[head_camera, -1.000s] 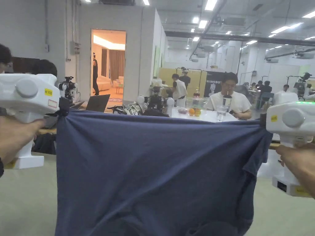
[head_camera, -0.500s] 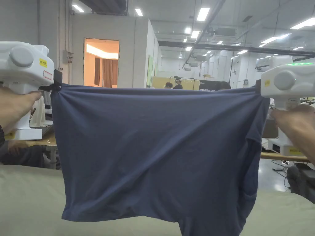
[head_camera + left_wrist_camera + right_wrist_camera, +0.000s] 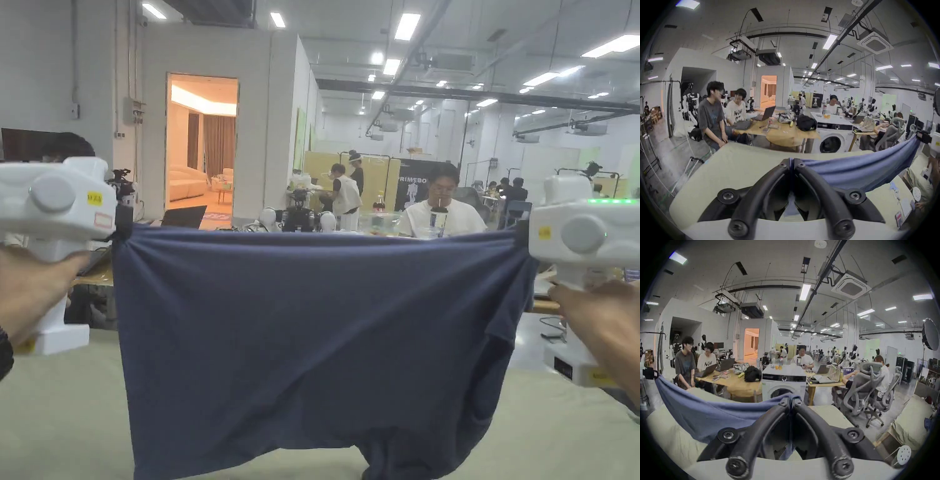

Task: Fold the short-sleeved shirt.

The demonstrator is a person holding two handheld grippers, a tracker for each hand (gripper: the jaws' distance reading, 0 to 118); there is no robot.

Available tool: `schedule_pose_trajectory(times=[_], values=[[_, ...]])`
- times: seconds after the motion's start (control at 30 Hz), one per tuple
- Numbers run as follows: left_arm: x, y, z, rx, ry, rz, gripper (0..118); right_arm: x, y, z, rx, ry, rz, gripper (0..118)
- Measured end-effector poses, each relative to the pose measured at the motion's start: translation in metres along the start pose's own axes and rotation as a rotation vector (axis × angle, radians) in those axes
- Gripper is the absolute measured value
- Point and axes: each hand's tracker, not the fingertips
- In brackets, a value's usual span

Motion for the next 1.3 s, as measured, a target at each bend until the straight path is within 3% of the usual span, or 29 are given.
schedule_pose_trajectory(times=[0.47, 0.77, 1.1, 1.17, 1.3], values=[[-0.011, -0.150, 0.140, -0.114, -0.083, 0.091, 0, 0.007, -0.138, 0.163, -0.146, 0.030, 0.066, 0], [-0.015, -0.267, 0.205, -0.271, -0.107, 0.124, 0, 0.014, -0.265, 0.216, -0.355, 0.044, 0.087, 0], [-0.021, -0.378, 0.200, -0.642, -0.065, 0.087, 0, 0.003, -0.373, 0.246, -0.659, 0.063, 0.179, 0], [-0.023, -0.393, 0.190, -0.726, -0.049, 0.080, 0, 0.006, -0.391, 0.243, -0.718, 0.064, 0.151, 0], [-0.023, -0.415, 0.177, -0.792, -0.039, 0.050, 0, 0.007, -0.419, 0.235, -0.827, 0.059, 0.171, 0]])
